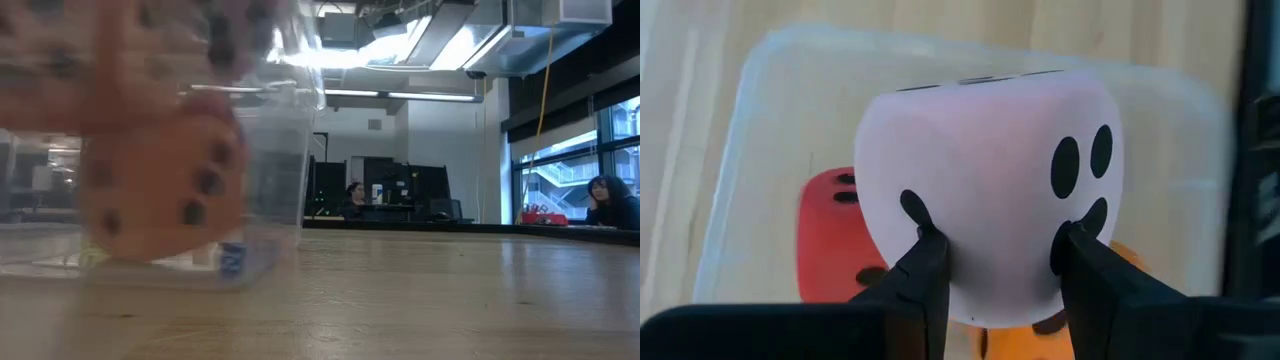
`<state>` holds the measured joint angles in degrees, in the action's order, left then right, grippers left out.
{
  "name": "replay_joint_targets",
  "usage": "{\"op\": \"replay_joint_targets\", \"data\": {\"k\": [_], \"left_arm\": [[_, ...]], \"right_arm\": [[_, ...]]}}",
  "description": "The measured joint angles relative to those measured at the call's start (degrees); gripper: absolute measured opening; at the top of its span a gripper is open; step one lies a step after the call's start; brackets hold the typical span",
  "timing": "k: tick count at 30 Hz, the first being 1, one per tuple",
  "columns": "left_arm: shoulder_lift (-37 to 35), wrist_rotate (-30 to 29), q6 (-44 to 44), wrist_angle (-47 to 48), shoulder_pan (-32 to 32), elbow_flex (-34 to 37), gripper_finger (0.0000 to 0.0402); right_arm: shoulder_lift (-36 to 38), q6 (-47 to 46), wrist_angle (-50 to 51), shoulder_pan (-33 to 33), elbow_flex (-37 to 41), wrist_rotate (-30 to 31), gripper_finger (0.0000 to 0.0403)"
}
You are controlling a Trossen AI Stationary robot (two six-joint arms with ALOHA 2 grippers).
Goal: Pick & Place Dice
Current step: Put the large pink die on the bin
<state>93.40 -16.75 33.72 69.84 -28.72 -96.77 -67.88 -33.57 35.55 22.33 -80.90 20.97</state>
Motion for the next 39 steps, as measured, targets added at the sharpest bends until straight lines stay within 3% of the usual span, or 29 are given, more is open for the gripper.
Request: {"op": "replay_joint_targets", "data": {"k": [8, 39], "left_arm": [[3.23, 2.96, -2.95, 1.24, 1.47, 0.09, 0.0118], [3.44, 3.07, -2.39, 1.78, 2.40, 0.24, 0.0094]], "right_arm": [[0.00, 0.09, 0.01, 0.00, 0.01, -0.48, 0.0149], [-2.08, 1.14, 0.01, 0.00, 0.02, -1.11, 0.0149]]}}
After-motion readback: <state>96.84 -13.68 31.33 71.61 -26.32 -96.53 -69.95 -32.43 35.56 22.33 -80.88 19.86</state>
